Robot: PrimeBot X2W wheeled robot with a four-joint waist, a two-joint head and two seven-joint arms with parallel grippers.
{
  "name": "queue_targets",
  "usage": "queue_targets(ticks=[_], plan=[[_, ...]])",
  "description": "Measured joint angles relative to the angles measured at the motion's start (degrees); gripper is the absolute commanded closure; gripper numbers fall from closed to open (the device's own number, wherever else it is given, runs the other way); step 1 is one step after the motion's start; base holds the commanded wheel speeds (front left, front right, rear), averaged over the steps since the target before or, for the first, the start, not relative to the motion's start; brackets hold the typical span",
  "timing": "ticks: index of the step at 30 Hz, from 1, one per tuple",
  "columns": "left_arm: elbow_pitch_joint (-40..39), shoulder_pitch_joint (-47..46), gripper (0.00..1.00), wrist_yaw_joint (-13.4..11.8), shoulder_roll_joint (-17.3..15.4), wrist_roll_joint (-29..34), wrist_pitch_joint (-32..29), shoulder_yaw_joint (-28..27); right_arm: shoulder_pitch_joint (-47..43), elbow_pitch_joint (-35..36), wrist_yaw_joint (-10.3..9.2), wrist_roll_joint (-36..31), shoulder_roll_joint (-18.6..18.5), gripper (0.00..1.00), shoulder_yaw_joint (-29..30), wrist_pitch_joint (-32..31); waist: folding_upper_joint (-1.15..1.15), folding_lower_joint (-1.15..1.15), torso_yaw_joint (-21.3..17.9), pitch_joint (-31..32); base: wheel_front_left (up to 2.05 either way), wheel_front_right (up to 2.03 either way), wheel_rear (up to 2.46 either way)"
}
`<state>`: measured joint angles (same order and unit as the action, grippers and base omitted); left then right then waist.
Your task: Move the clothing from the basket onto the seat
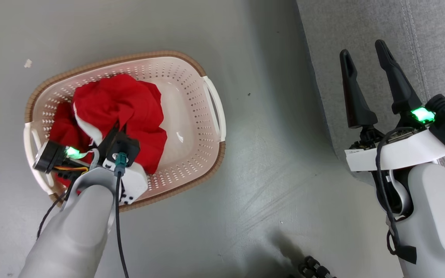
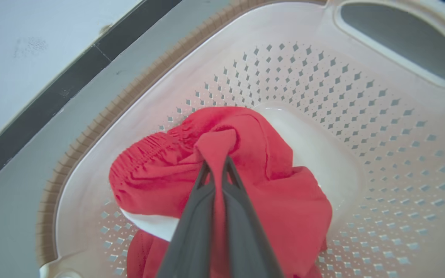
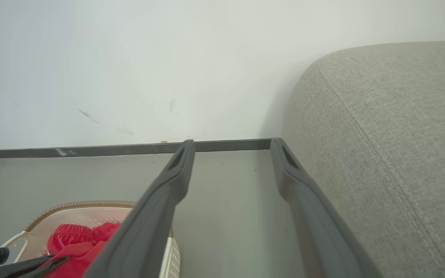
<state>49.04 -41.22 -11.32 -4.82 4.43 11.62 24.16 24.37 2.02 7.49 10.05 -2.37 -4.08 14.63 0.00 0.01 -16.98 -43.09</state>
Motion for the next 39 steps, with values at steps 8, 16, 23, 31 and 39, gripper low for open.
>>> queue_targets(ticks=[8,16,23,31,39], plan=[[-4.43,-0.6,1.0,1.48,1.03,-2.04,1.65,-0.19,0.07,-1.1,0.0,-0.81,-0.02,0.0,0.21,0.0,0.0,0.0,1.72,1.64,0.0,0.0,0.0],[-10.96,-0.53,1.0,2.47,1.1,-4.55,2.61,-1.2,0.07,-2.59,0.0,-3.15,-0.05,0.0,0.01,0.0,0.0,0.0,3.77,4.35,0.0,0.0,0.0],[-18.19,-0.36,1.0,2.94,1.02,-5.52,2.67,-2.37,0.07,-3.59,0.0,-4.61,-0.18,0.0,0.12,0.01,0.0,0.0,5.54,7.4,0.0,0.0,0.0],[-26.14,2.32,1.0,3.99,0.7,-6.99,2.82,-2.89,-0.78,-5.89,0.0,-5.7,-1.96,0.0,-1.05,0.01,0.0,0.0,7.43,11.55,0.0,0.0,0.0],[-30.7,4.25,1.0,6.09,-1.02,-8.36,2.83,-2.66,-1.93,-7.49,0.0,-6.43,-3.93,0.0,-4.1,0.0,0.0,0.0,9.03,16.34,0.0,0.0,0.0]])
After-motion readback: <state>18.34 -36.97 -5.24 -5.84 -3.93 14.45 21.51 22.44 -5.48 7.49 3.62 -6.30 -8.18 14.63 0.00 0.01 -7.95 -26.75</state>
